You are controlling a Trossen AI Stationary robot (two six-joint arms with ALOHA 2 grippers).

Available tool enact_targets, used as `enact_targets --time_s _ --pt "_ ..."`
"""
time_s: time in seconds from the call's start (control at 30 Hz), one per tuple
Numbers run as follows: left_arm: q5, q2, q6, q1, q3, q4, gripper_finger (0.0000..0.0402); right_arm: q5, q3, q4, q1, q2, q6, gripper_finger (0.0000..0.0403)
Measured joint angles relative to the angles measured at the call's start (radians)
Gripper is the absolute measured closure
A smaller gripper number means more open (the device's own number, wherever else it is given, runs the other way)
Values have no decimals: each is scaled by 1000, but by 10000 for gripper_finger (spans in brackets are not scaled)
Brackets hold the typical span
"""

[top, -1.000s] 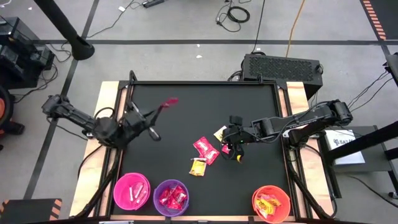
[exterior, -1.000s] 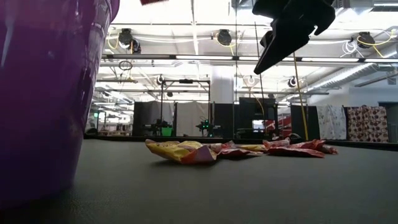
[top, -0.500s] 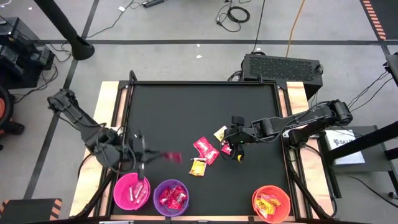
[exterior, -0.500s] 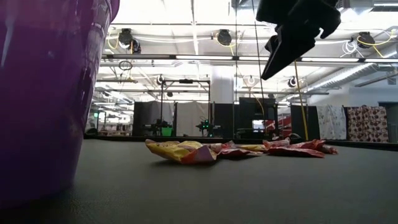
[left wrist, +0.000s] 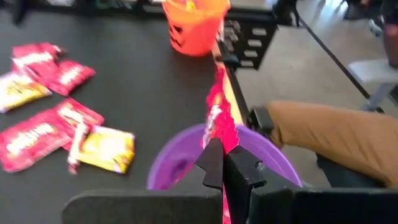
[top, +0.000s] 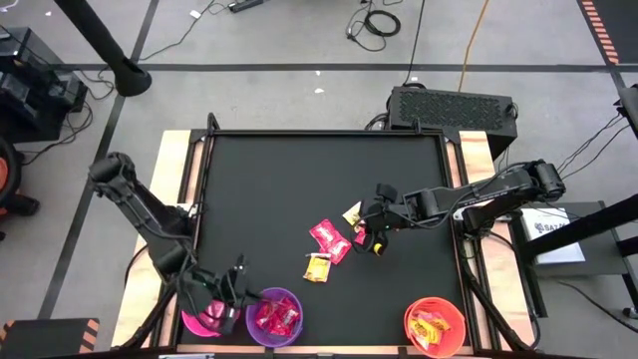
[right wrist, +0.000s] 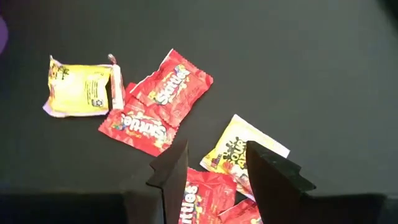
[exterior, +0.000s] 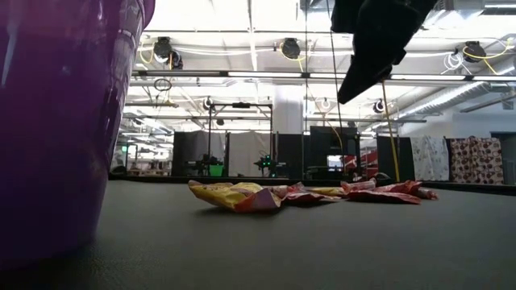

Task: Sort candy by brand, put in halloween buckets
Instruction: Put the red candy into the violet bucket, then put the orange candy into the pink bucket

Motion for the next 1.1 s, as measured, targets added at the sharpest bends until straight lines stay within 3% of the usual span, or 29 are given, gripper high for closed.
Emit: enact_targets --time_s 0.27,0.47,0.7,0.93,1.1 --pt "52 67 -64 -6 0 25 374 51 0 16 29 0 71 248" --pt "53 75 -80 -6 0 24 325 74 0 61 72 0 88 248" --pt "16 58 11 29 15 21 298 74 0 114 123 0 86 248" --pt "8 11 273 88 111 19 297 76 0 179 161 33 8 248" --pt "-80 -22 635 118 140 23 297 66 0 233 172 113 -98 248"
